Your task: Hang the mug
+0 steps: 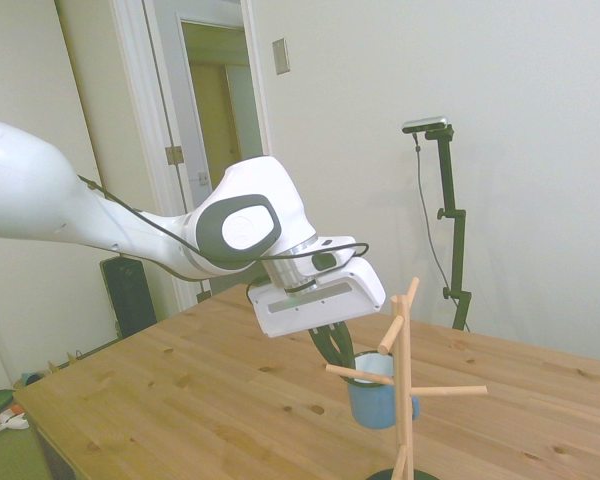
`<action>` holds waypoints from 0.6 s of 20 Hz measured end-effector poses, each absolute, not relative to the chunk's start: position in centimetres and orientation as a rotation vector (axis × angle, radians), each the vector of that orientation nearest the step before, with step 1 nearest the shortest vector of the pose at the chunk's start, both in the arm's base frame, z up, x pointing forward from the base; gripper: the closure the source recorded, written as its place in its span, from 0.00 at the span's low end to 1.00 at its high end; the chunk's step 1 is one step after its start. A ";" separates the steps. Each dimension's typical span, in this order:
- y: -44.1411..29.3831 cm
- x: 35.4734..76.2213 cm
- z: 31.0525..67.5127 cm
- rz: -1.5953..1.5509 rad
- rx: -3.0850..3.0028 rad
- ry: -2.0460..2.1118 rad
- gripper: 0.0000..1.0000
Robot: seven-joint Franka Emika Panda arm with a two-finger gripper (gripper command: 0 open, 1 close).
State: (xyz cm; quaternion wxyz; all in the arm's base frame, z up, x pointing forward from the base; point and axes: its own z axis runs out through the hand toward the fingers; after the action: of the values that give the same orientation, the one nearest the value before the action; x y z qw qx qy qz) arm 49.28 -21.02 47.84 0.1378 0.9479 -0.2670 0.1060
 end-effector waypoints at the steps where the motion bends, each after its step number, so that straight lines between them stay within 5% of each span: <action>1: -20.9 49.2 47.7 0.307 2.740 -0.767 1.00; 2: -20.9 49.2 47.7 0.307 2.739 -0.764 0.00; 12: -21.2 49.1 47.8 0.307 2.733 -0.775 0.00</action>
State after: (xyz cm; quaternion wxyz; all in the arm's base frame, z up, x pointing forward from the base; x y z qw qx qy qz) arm 49.09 -21.15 47.76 0.1416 0.9469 -0.2684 0.1065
